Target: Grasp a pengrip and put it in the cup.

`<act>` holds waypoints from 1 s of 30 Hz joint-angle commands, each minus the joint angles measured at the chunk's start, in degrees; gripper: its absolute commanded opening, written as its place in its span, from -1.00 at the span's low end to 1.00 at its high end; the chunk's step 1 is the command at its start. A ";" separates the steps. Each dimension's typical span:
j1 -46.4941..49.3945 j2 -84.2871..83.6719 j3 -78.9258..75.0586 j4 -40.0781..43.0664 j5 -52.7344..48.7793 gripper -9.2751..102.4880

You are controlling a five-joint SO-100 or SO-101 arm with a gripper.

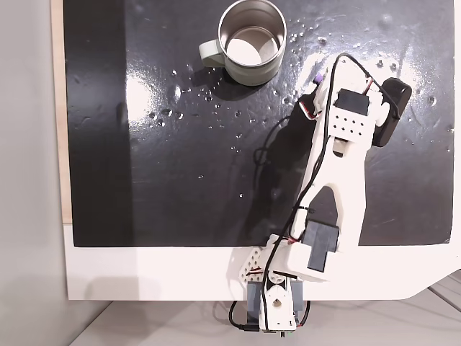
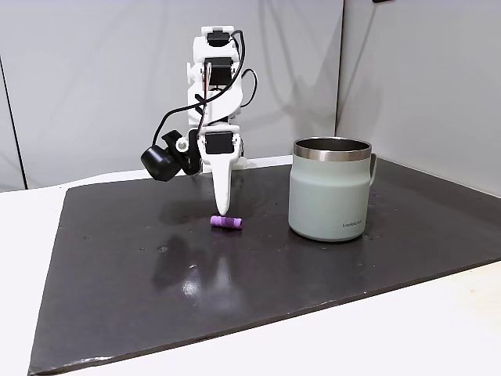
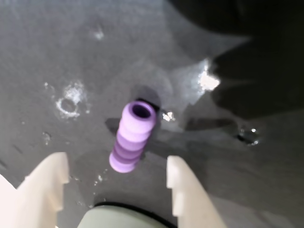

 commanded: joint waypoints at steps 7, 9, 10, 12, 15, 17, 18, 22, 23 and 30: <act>-1.41 -5.19 -6.50 2.55 -0.09 -0.37; -1.14 -6.15 -8.09 4.04 0.00 -0.47; -1.05 -6.15 -8.00 4.04 0.00 -0.52; -0.70 -6.15 -7.82 4.04 0.79 -0.65; -0.09 -6.15 -7.91 3.96 1.32 -0.83; 0.18 -6.06 -8.00 3.96 1.49 -0.84; 0.18 -5.98 -8.00 3.96 1.49 -0.84; -0.09 -4.39 -8.17 5.19 2.20 -0.84; -0.26 -3.60 -9.05 6.42 2.64 -0.84; -4.66 7.73 -15.56 17.67 5.10 -0.84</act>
